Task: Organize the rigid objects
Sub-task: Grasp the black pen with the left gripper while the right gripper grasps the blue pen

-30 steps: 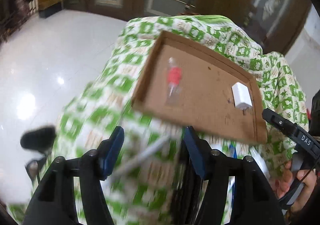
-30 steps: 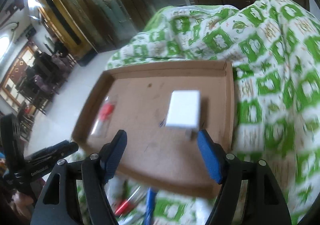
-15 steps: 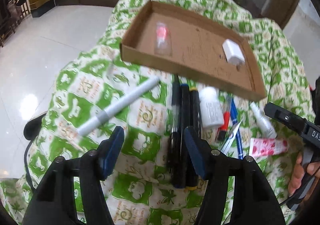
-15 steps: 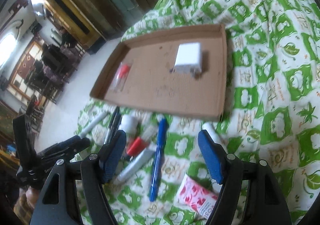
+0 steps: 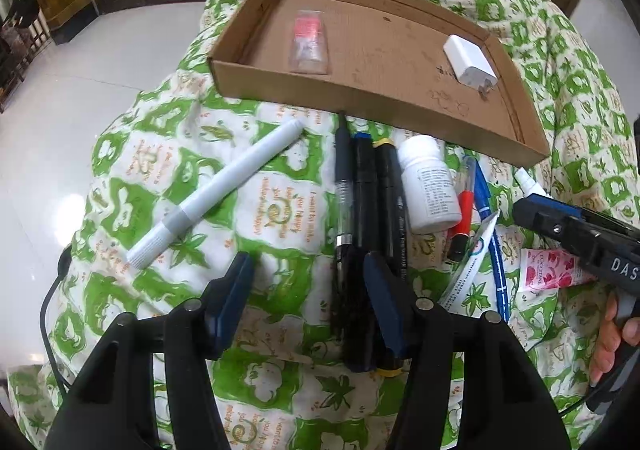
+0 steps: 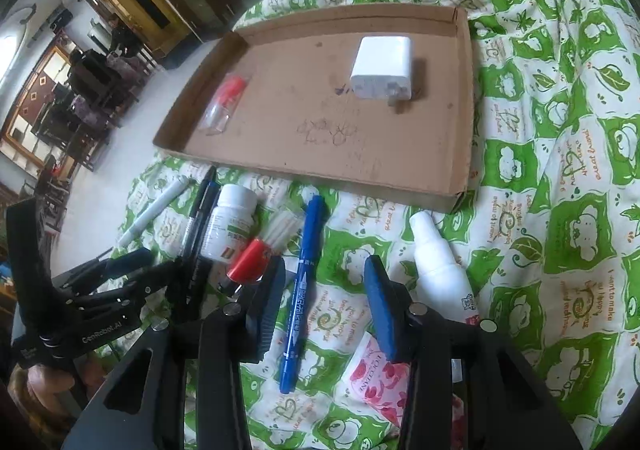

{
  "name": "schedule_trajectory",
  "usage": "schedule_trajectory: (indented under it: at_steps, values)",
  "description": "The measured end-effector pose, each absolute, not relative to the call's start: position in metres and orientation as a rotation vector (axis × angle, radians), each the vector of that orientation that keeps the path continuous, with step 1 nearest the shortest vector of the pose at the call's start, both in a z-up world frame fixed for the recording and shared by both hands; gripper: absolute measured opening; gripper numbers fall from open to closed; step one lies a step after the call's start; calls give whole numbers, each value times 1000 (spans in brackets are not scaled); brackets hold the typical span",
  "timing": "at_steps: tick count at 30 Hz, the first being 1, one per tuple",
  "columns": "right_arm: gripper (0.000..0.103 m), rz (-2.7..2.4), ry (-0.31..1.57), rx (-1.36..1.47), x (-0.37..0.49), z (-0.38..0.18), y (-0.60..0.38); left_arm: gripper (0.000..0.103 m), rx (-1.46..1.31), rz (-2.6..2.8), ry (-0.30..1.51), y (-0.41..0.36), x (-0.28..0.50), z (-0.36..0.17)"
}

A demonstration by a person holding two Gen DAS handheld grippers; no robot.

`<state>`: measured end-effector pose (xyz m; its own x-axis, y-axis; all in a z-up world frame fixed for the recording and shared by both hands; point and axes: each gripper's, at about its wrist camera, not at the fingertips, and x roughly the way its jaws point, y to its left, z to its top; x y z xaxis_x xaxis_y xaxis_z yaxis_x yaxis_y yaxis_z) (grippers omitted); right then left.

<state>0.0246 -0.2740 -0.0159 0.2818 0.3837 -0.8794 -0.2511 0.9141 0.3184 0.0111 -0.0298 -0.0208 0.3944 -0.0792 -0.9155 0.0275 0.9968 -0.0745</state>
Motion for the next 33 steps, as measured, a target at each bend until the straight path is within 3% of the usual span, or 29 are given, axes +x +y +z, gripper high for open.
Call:
schedule_trajectory:
  at_steps: [3,5,8,25,33]
  values:
    - [37,435,1231,95,23,-20,-265,56,15,-84,1164,-44,14,-24]
    - [37,438,1246,74,21,-25,-260,50,49,-78,1180,-53,20,-31]
    - [29,446,1274,61,21,-31,-256,49,32,-66,1179,-53,26,-32]
    - [29,412,1309,80,25,-37,-266,49,-154,-25,1136,-15,19,-21]
    - [29,403,1310,53,25,-41,-255,44,13,-44,1157,-46,27,-32]
